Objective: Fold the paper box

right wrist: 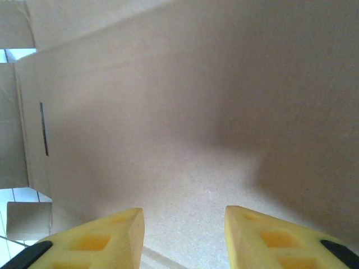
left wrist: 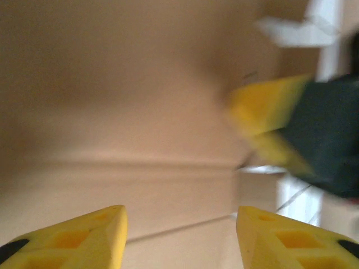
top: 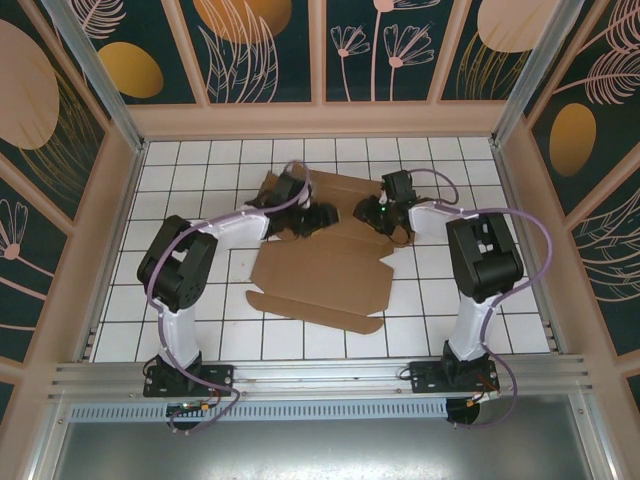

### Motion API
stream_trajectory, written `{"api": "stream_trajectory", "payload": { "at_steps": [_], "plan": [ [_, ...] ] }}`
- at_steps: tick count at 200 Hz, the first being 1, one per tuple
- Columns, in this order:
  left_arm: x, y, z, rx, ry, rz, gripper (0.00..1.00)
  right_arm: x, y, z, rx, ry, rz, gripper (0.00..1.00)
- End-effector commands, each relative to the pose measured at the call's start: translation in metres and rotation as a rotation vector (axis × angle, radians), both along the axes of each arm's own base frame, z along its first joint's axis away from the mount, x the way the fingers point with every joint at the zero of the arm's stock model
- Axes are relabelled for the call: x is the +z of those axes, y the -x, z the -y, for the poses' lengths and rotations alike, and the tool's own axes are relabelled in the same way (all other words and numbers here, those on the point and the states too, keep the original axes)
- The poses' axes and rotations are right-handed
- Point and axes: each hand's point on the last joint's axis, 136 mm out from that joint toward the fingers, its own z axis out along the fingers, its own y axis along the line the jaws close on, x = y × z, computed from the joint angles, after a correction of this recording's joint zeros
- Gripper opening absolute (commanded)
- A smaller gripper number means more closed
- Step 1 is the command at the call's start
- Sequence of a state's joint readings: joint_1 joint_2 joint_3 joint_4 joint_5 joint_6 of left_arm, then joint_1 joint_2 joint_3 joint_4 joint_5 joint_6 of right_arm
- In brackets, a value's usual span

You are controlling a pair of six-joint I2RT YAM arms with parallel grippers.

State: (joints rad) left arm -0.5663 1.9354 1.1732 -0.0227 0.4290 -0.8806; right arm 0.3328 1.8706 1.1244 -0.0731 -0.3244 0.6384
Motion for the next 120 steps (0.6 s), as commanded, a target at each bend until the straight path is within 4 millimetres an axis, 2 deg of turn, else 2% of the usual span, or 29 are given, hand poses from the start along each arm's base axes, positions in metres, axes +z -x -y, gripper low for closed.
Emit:
{"api": "stream_trajectory", "payload": {
  "at_steps": [1,24,50,74,92,120],
  "plan": [
    [0.014,-0.007,-0.008,0.053,0.033,0.031,0.53,0.014,-0.017,0.003,0.088,0.098,0.059,0.40],
    [-0.004,0.000,-0.011,0.040,-0.005,-0.004,0.52,-0.006,-0.028,-0.003,0.163,0.164,0.047,0.35],
    [-0.021,-0.005,-0.016,0.026,-0.068,-0.015,0.52,-0.034,-0.036,-0.005,0.232,0.260,0.000,0.33],
    [-0.026,-0.015,-0.027,0.028,-0.136,0.002,0.52,-0.056,-0.039,0.011,0.222,0.355,-0.045,0.30],
    [-0.027,-0.027,-0.042,0.065,-0.140,-0.006,0.53,-0.066,-0.033,0.022,0.198,0.362,-0.076,0.28],
    [-0.036,-0.049,-0.066,0.132,-0.094,-0.045,0.52,-0.074,-0.009,0.034,0.174,0.389,-0.116,0.27]
  ]
}}
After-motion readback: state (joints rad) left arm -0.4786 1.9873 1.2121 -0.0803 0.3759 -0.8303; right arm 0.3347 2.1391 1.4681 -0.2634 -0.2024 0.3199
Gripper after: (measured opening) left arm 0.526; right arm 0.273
